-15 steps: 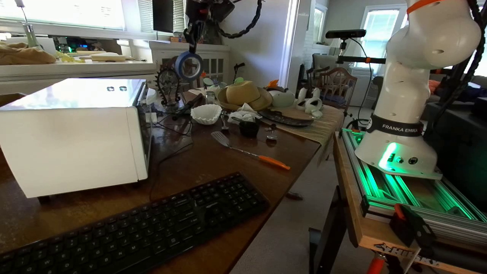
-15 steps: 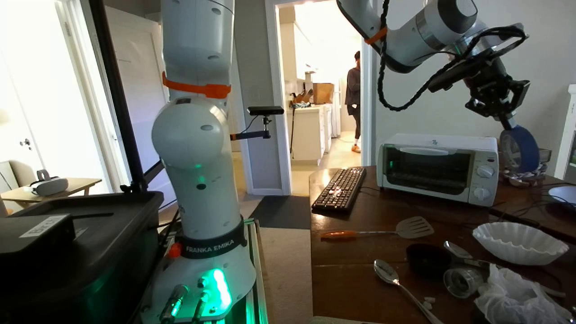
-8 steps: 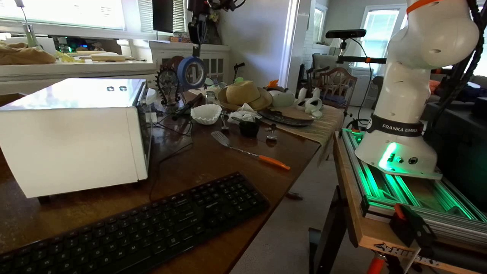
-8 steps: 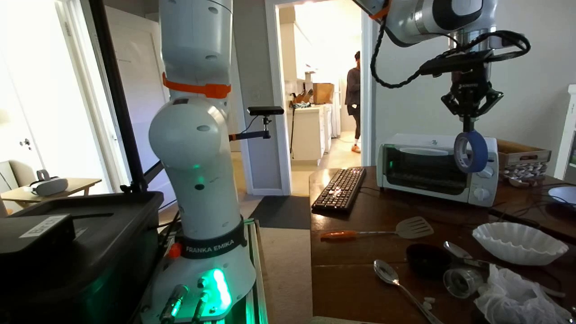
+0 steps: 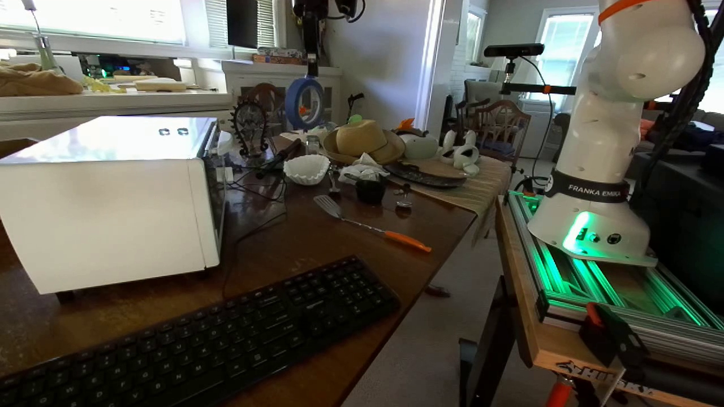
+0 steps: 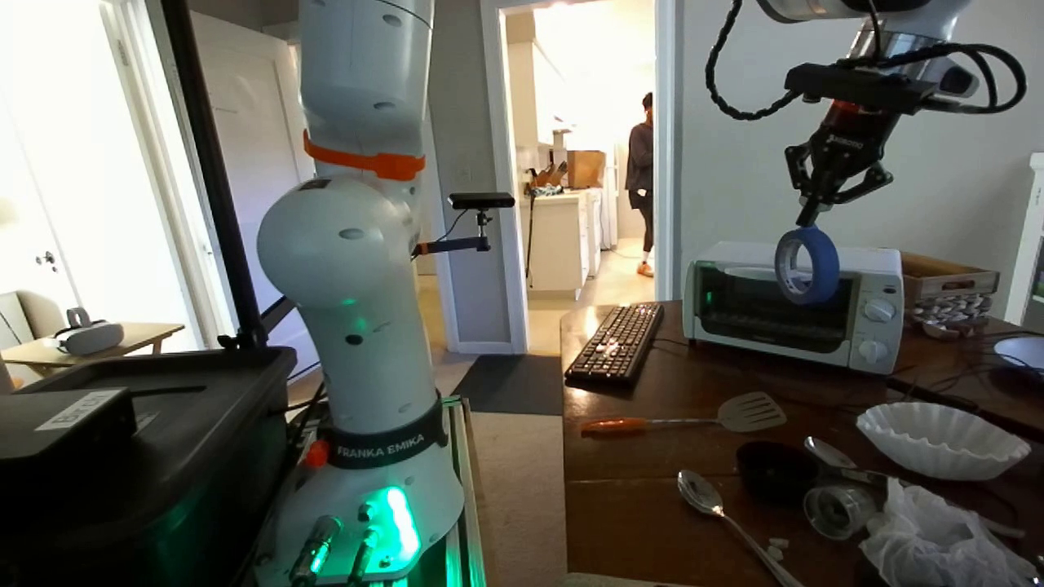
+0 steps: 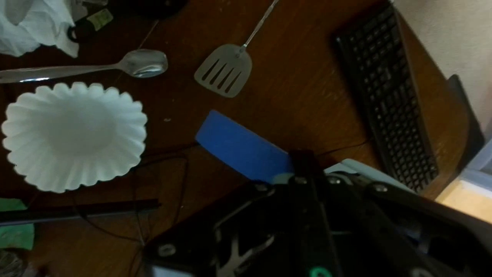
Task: Put the blue masking tape on the table.
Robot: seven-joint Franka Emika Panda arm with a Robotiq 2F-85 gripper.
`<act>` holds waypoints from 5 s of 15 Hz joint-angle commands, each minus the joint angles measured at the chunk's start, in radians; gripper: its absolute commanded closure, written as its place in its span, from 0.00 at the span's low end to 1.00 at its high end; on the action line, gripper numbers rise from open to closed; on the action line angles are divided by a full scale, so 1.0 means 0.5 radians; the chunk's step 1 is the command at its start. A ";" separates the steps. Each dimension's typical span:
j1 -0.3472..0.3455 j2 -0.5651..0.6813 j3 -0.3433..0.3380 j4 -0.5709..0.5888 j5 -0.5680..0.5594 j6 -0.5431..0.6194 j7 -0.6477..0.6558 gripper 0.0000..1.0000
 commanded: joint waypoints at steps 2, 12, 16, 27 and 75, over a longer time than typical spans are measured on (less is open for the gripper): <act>-0.123 0.240 0.003 0.339 0.229 -0.524 -0.245 1.00; -0.330 0.726 0.037 0.967 0.649 -1.614 -0.259 1.00; -0.318 0.778 0.007 1.042 0.681 -1.590 -0.186 1.00; -0.134 0.414 -0.011 0.715 0.212 -0.348 -0.220 1.00; 0.171 -0.134 -0.059 -0.630 -1.370 0.555 0.497 1.00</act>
